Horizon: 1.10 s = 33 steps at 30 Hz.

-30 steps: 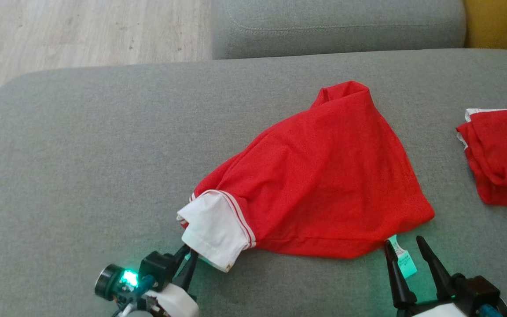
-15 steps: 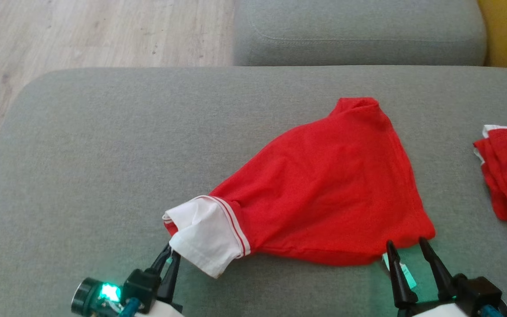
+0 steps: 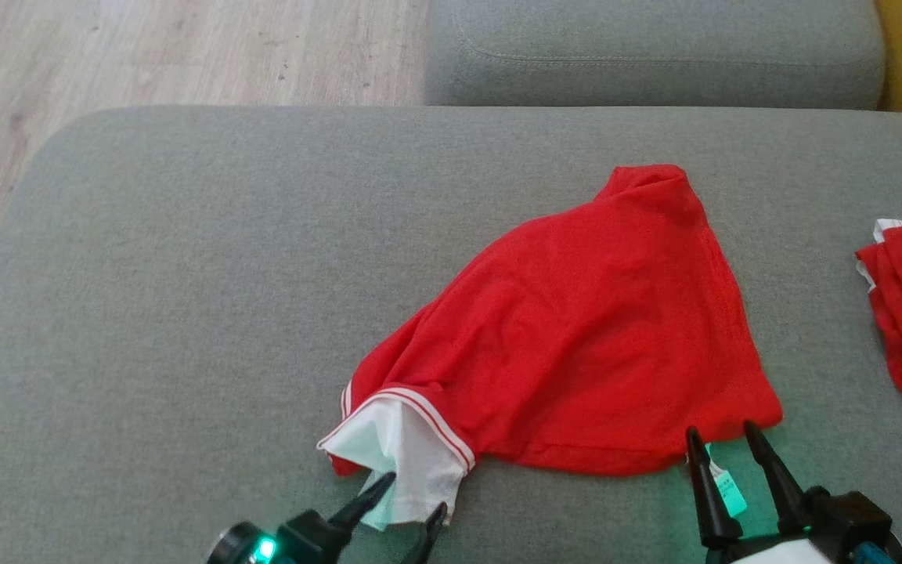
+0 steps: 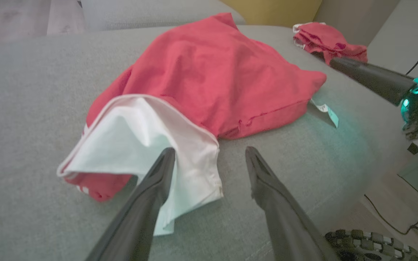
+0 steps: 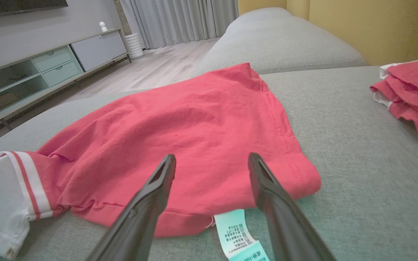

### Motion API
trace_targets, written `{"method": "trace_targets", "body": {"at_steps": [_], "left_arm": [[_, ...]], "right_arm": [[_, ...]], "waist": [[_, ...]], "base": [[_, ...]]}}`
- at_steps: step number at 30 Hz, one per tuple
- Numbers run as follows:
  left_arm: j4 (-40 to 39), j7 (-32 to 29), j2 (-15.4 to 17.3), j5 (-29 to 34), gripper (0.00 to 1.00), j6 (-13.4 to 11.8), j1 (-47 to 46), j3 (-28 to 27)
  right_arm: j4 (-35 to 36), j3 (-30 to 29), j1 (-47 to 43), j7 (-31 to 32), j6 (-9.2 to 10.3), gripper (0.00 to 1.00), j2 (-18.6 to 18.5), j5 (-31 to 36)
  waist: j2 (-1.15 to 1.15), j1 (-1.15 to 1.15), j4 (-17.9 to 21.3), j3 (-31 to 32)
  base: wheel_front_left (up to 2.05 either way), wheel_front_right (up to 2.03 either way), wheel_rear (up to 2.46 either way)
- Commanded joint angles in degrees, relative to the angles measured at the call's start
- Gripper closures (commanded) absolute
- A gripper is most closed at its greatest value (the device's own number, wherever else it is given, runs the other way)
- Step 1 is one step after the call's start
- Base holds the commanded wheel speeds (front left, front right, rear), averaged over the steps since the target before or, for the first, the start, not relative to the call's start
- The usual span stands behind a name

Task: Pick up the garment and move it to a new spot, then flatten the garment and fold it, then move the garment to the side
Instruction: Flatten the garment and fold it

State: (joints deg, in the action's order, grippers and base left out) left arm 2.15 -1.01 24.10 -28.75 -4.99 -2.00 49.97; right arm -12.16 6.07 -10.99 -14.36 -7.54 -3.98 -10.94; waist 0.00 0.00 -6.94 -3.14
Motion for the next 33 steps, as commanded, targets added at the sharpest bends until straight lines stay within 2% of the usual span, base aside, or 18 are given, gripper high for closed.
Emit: {"method": "trace_targets", "body": {"at_steps": [1, 7, 12, 22, 26, 32, 33], "left_arm": [[-3.0, 0.0, 1.6, -0.5, 0.0, -0.2, -1.5, -2.6], [-6.8, -1.4, 4.5, -1.1, 0.0, -4.4, -1.5, -6.8], [-5.3, -2.6, 5.3, -3.5, 0.0, -6.5, 0.3, -8.6], [5.1, -1.6, 1.2, -3.4, 0.0, -5.6, -1.0, -6.3], [8.0, -0.7, -0.3, -3.6, 0.0, -4.2, -1.6, -5.2], [12.1, 0.0, -0.8, -2.6, 0.0, -4.1, -2.3, -4.3], [12.8, 0.5, -1.0, -2.5, 0.04, -4.0, -2.5, -4.3]], "right_arm": [[1.4, 1.2, 2.2, -0.6, 0.05, 0.0, -0.5, -0.1], [1.4, 1.4, 2.4, -0.6, 0.05, 0.0, -0.4, -0.1], [1.4, 1.4, 2.8, -0.6, 0.05, 0.0, -0.3, -0.2], [1.0, 1.8, 3.0, -0.6, 0.05, 0.0, -0.4, -0.4], [0.9, 1.8, 3.0, -0.6, 0.05, 0.0, -0.5, -0.4], [0.9, 1.9, 2.8, -0.6, 0.05, 0.0, -0.6, -0.4], [0.9, 1.9, 2.8, -0.6, 0.05, 0.0, -0.6, -0.4]], "waist": [[0.0, 0.0, 0.2, 0.0], [0.0, 0.0, 0.9, -0.4], [0.0, 0.0, 1.5, -1.0], [0.0, 0.0, 2.2, -1.3], [0.0, 0.0, 2.2, -1.3], [0.0, 0.0, 2.1, -1.1], [0.0, 0.0, 2.0, -1.0]], "base": [[0.0, 0.0, 0.0], [0.0, 0.0, 0.0], [0.0, 0.0, 0.0], [0.0, 0.0, 0.0], [0.0, 0.0, 0.0], [0.0, 0.0, 0.0], [0.0, 0.0, 0.0]]}}
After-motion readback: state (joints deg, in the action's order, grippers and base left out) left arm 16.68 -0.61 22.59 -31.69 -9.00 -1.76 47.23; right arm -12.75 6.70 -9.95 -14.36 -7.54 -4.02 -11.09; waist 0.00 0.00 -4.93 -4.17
